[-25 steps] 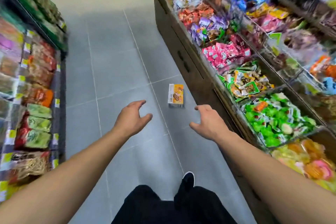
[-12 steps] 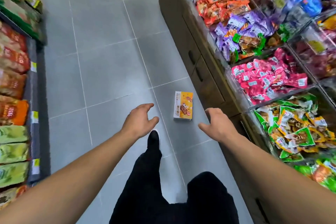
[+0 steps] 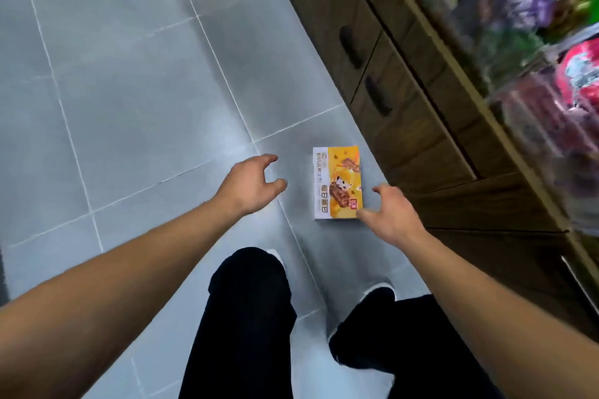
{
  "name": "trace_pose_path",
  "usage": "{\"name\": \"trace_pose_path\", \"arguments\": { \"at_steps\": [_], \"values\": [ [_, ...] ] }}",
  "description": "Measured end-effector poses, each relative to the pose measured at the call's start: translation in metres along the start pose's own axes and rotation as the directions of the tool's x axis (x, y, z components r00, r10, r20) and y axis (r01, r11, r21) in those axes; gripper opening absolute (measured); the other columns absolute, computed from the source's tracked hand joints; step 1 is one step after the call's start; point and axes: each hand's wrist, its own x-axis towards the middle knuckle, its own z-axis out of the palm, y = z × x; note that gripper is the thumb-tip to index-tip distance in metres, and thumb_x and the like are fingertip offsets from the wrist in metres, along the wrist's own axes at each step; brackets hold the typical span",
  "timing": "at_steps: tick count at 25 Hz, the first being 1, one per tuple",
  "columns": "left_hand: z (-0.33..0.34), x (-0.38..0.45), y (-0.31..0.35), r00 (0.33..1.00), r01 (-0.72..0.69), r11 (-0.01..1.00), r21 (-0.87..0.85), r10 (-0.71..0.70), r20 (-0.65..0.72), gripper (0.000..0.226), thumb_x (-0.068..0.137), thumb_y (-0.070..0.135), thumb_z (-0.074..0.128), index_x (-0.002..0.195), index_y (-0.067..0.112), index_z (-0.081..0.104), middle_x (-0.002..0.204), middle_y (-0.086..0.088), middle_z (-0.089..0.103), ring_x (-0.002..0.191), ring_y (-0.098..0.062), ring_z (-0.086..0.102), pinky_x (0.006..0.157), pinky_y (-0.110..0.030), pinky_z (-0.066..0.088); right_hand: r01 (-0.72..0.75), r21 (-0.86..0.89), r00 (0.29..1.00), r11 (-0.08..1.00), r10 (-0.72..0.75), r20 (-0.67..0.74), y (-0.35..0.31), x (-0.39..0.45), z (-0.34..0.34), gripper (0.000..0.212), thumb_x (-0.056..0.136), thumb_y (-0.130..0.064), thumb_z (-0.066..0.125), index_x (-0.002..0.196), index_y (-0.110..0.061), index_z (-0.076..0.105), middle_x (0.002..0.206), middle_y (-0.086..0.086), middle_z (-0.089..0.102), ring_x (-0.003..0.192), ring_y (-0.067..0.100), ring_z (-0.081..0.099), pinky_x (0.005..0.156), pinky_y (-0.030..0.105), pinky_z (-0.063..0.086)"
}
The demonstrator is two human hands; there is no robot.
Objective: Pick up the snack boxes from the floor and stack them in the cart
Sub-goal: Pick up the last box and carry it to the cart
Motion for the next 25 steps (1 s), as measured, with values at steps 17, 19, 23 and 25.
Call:
{"name": "trace_pose_path", "arguments": {
  "at_steps": [17, 19, 23, 25],
  "values": [
    [0.257, 0.257, -0.106, 0.909, 0.096, 0.937, -0.335, 0.054, 0.413, 0.066, 0.086, 0.033, 0.067, 0.145, 0.039, 0.037, 0.141, 0.01, 0.052, 0.124, -0.013, 0.053, 0.104, -0.031, 0.044, -0.175, 0.519, 0.969, 0.837, 0.24, -0.06, 0.116, 0.264, 0.198, 0.038, 0.084, -0.046, 0.068, 0.117, -0.029, 0.058, 0.111, -0.007, 0.066, 0.099, 0.019, 0.063, 0.092, 0.038, 0.051],
    [0.254, 0.247, -0.102, 0.908, 0.125, 0.89, -0.438, 0.076, 0.413, 0.074, 0.087, 0.023, 0.068, 0.146, 0.043, 0.029, 0.135, 0.017, 0.054, 0.108, 0.001, 0.058, 0.086, -0.011, 0.048, -0.175, 0.575, 0.964, 0.8, 0.257, -0.064, 0.111, 0.26, 0.197, 0.031, 0.083, -0.045, 0.067, 0.11, -0.03, 0.063, 0.108, -0.006, 0.069, 0.098, 0.021, 0.066, 0.092, 0.044, 0.054],
    [0.215, 0.217, -0.087, 0.926, 0.103, 0.814, -0.571, 0.13, 0.353, 0.092, 0.087, 0.011, 0.067, 0.149, 0.048, 0.01, 0.139, 0.017, 0.05, 0.105, -0.002, 0.064, 0.08, -0.02, 0.056, -0.155, 0.717, 0.972, 0.679, 0.233, -0.01, 0.073, 0.228, 0.17, 0.017, 0.086, -0.041, 0.067, 0.099, -0.031, 0.065, 0.102, -0.009, 0.071, 0.092, 0.019, 0.069, 0.08, 0.035, 0.057],
    [0.173, 0.182, -0.069, 0.928, 0.126, 0.765, -0.631, 0.135, 0.348, 0.094, 0.087, 0.011, 0.067, 0.147, 0.052, 0.008, 0.141, 0.012, 0.048, 0.109, -0.015, 0.066, 0.084, -0.04, 0.058, -0.134, 0.739, 0.981, 0.661, 0.192, 0.007, 0.047, 0.193, 0.135, 0.012, 0.089, -0.039, 0.064, 0.099, -0.032, 0.064, 0.103, -0.01, 0.07, 0.091, 0.015, 0.068, 0.076, 0.029, 0.056]
  ]
}}
